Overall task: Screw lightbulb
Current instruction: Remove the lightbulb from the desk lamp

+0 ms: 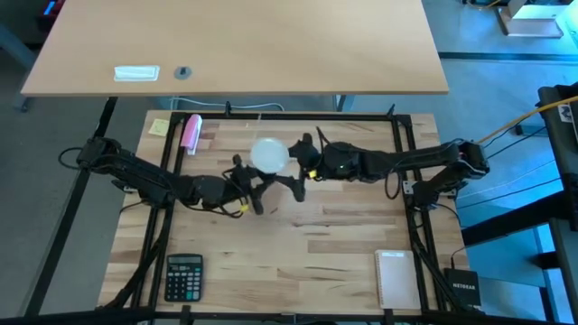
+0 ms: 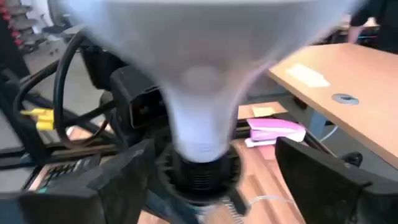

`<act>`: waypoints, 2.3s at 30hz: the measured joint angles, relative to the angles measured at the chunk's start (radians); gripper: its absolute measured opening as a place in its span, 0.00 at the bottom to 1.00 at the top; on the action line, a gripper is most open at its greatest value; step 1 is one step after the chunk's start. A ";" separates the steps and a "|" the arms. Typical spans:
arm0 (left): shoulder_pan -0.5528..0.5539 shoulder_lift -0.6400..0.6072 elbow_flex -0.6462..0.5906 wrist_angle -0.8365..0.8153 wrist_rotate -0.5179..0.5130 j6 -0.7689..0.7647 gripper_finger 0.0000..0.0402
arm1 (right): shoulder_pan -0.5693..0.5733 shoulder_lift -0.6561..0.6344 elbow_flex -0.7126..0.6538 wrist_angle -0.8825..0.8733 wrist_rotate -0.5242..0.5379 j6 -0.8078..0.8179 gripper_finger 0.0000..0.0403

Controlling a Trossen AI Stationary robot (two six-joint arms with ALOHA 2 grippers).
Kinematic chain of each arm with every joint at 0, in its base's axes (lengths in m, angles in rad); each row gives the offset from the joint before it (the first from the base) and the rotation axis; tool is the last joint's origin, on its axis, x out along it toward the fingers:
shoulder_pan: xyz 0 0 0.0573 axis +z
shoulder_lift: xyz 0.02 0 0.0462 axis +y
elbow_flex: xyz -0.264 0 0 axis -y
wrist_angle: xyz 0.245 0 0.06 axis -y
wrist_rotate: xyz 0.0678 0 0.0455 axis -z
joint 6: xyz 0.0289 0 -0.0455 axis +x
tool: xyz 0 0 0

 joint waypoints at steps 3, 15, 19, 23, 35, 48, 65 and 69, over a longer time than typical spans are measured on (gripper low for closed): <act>0.011 0.000 0.000 -0.003 -0.057 0.007 0.31 | 0.000 0.044 0.000 0.101 0.038 0.005 0.80; 0.020 0.000 0.000 -0.026 -0.087 0.007 0.31 | -0.024 0.149 0.000 0.412 0.119 -0.061 0.72; 0.017 0.000 0.000 -0.029 -0.088 0.004 0.31 | -0.021 0.152 0.000 0.400 0.120 -0.087 0.61; 0.018 0.000 0.000 -0.027 -0.086 0.008 0.31 | -0.011 0.152 0.000 0.395 0.094 -0.102 0.38; -0.016 0.002 0.000 -0.002 0.516 -0.012 0.31 | -0.023 0.128 0.002 0.321 -0.638 -0.105 0.38; 0.025 0.003 0.000 0.028 0.758 -0.072 0.31 | -0.013 0.126 0.002 0.339 -0.684 -0.087 0.38; 0.016 0.000 0.000 0.027 0.182 -0.003 0.31 | -0.014 -0.034 0.000 -0.066 -0.050 -0.104 0.92; 0.026 0.000 0.000 0.038 -0.072 0.055 0.31 | -0.014 -0.036 0.000 -0.008 0.051 -0.052 0.86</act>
